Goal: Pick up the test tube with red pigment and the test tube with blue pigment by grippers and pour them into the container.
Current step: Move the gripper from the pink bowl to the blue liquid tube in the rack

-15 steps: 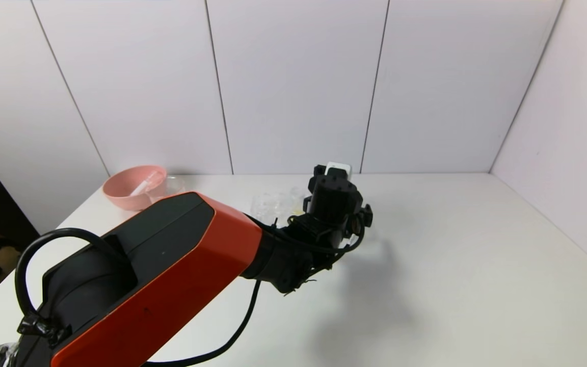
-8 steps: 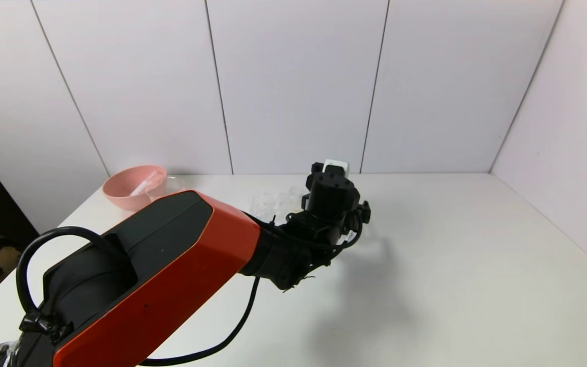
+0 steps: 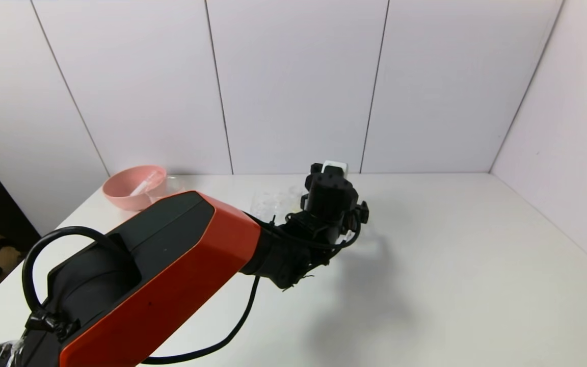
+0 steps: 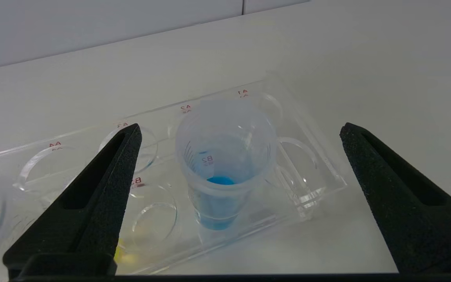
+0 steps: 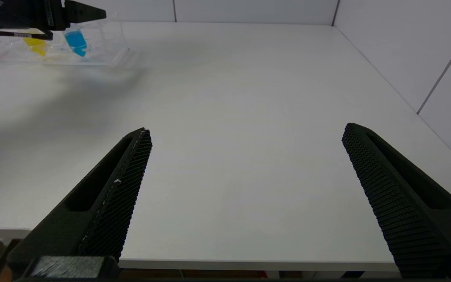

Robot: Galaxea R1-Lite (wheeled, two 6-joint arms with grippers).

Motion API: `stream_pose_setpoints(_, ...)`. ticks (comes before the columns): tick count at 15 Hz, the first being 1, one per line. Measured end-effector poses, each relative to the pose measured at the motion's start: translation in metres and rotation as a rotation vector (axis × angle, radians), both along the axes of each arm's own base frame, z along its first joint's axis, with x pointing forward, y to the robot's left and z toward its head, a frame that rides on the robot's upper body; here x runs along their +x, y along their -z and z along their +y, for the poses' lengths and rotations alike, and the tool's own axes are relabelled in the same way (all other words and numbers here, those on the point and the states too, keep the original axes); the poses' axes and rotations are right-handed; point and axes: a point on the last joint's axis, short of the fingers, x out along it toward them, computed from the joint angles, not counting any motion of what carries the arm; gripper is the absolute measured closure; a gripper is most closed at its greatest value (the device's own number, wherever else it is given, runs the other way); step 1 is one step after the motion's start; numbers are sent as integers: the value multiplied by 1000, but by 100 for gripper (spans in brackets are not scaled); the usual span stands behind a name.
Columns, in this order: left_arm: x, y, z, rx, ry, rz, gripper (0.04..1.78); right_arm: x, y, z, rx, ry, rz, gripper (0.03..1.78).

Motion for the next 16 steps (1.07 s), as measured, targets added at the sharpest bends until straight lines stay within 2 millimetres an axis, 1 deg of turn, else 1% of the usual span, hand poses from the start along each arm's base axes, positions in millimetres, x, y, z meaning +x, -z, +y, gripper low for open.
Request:
stream_pose_setpoints(2,2,0,1,0,-4,-1,6,0,0,0,0,0,0,4)
stream_pose_setpoints(3,3,0,2,-1,-7,-2,10,0,0,0,0,0,0,4)
stream_pose_setpoints(5,6,1,2,-1,-12,-4,26,0,0,0,0,0,0,4)
stream_pose_setpoints(7,9,0,4,-3,-20,-7,51,0,0,0,0,0,0,4)
stream_pose_setpoints(11,11,0,6,-2,-25,-10,124,0,0,0,0,-1,0,4)
stream_pose_setpoints(12,11,0,6,-1,-25,-10,132,0,0,0,0,0,0,4)
stream_pose_setpoints(16,11,0,6,0,-29,-12,132,0,0,0,0,0,0,4)
